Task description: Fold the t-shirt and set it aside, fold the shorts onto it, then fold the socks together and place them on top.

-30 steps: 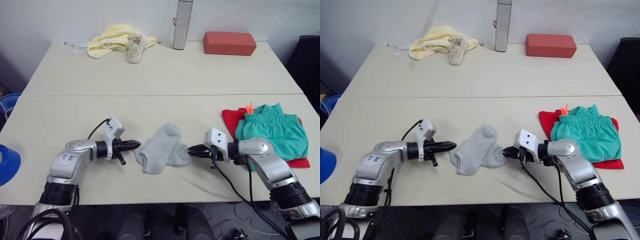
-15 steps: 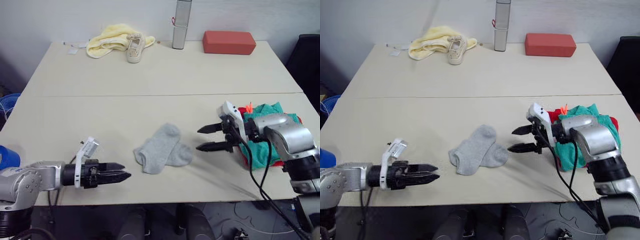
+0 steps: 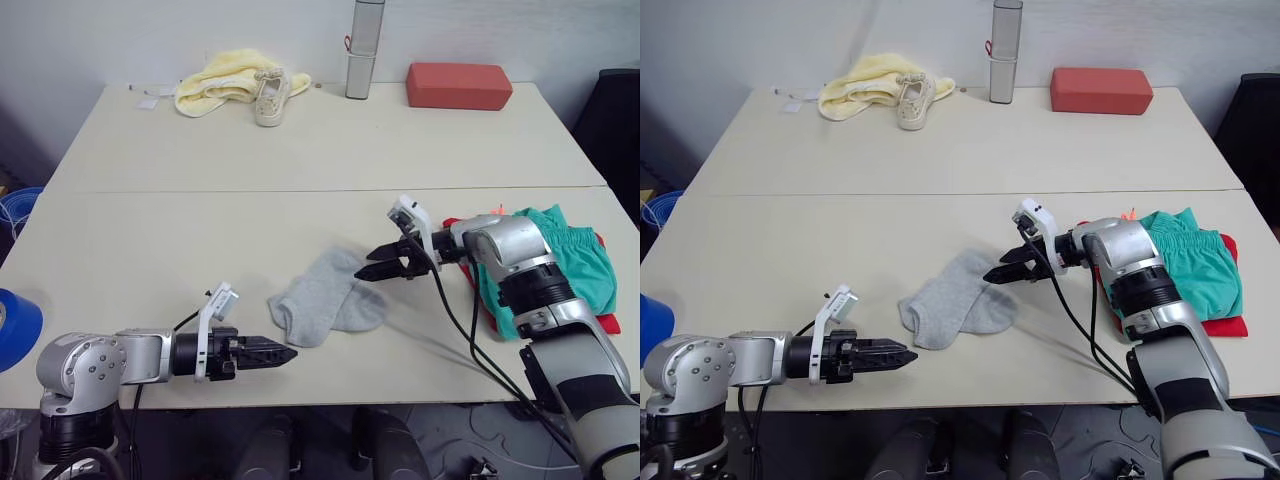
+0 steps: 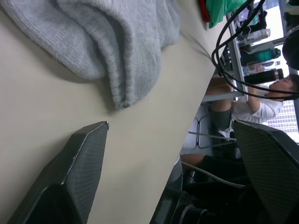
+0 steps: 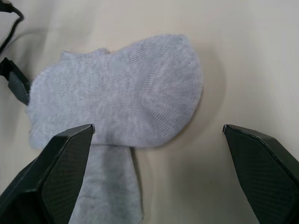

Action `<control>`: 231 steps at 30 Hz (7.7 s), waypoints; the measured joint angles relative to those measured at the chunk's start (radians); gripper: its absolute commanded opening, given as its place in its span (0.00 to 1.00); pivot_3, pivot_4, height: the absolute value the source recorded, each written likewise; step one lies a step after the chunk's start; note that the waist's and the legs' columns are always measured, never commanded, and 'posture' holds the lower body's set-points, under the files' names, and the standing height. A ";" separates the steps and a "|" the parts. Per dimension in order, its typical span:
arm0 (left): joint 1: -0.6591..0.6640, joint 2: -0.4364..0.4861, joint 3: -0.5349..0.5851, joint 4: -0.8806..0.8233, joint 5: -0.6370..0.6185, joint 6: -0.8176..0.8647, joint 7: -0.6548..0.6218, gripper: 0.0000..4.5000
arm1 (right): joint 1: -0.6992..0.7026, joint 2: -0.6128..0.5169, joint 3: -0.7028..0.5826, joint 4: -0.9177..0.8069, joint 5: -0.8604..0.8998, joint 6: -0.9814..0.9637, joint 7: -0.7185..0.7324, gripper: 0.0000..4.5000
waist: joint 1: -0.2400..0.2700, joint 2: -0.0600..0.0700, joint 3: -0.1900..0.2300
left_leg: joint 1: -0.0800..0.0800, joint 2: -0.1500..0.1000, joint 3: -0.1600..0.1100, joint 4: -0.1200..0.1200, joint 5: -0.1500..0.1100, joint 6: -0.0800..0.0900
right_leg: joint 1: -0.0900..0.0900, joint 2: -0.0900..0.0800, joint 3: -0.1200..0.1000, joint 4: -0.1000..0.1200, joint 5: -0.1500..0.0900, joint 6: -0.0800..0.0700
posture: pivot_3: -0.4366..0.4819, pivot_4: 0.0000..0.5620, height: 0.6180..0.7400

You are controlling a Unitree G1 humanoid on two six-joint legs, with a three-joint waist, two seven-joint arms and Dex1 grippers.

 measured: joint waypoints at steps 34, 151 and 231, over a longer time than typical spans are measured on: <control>-0.026 -0.145 -0.010 0.043 0.042 -0.075 0.194 0.00 | 0.097 0.089 -0.112 -0.213 0.056 0.026 -0.119 0.00 | -0.006 0.001 -0.003 | 0.001 0.000 0.002 -0.002 0.001 -0.003 | -0.002 0.001 0.003 0.002 0.000 0.000 | 0.48 0.27 1.00; -0.271 -0.002 -0.454 0.406 0.578 -1.085 -0.485 0.01 | 0.765 0.037 -0.082 -0.823 0.048 -0.478 -0.458 0.00 | -0.001 -0.008 -0.003 | -0.005 0.001 0.008 0.001 0.008 0.006 | -0.014 0.003 0.008 0.014 -0.004 -0.004 | 0.48 0.27 1.00; -0.060 0.086 -0.226 0.324 0.509 -1.337 -0.471 0.23 | 0.751 0.036 -0.336 -0.670 0.263 -0.460 -0.354 0.00 | 0.001 -0.007 -0.004 | 0.002 0.002 0.000 -0.002 0.002 0.000 | -0.003 -0.001 0.001 0.005 -0.004 -0.004 | 0.48 0.27 1.00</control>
